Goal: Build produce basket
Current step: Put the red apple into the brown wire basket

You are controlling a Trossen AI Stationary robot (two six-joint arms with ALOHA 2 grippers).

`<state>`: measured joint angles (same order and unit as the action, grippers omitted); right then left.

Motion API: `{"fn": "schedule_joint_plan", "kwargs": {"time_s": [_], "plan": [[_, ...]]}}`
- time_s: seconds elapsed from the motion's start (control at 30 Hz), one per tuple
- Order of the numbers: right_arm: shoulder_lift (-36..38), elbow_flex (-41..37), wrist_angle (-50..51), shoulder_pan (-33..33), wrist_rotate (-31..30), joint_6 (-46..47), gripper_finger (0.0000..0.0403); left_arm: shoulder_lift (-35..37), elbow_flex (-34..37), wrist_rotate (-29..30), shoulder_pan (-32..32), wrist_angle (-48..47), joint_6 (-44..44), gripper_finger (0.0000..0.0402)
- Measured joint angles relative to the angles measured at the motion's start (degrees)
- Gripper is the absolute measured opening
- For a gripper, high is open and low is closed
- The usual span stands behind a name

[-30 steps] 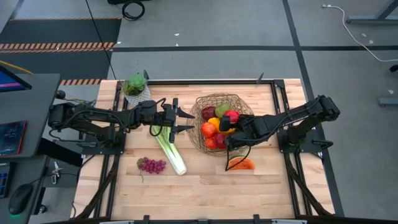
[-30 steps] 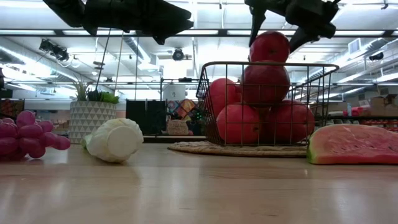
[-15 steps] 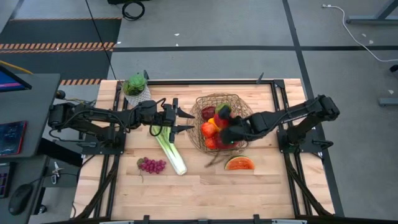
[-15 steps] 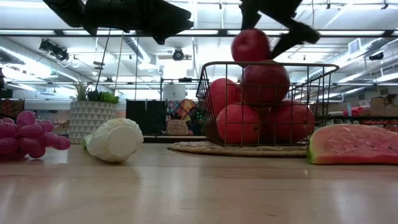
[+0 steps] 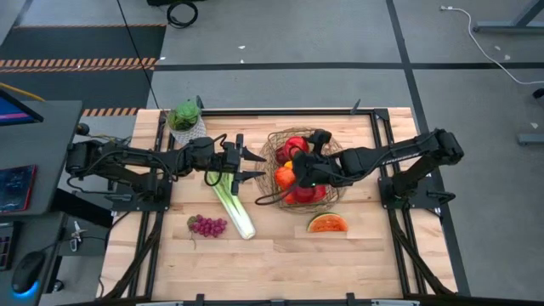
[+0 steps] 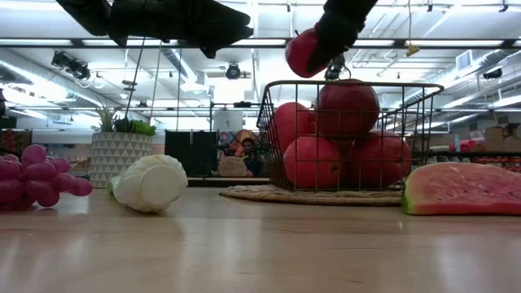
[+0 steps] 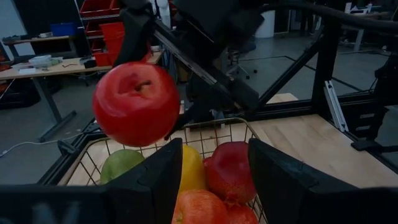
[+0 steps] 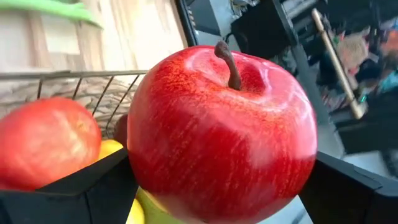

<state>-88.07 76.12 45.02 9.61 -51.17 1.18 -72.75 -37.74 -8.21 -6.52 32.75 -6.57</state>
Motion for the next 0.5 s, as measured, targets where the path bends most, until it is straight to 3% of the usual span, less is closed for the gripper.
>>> {"fn": "schedule_joint_plan", "kwargs": {"time_s": [0.13,0.33,0.5], "plan": [[0.1,1.8,2.4,-1.7,4.4,7.7,0.0381,0.0,0.0,0.0,0.0,0.0,-0.1,0.0192],[0.2,3.4,3.6,-10.1,27.4,12.9,0.0381,0.0,0.0,0.0,0.0,0.0,-0.1,0.0192],[0.2,3.4,0.8,-15.9,37.7,13.7,0.0381,0.0,0.0,0.0,0.0,0.0,-0.1,0.0188]]}}
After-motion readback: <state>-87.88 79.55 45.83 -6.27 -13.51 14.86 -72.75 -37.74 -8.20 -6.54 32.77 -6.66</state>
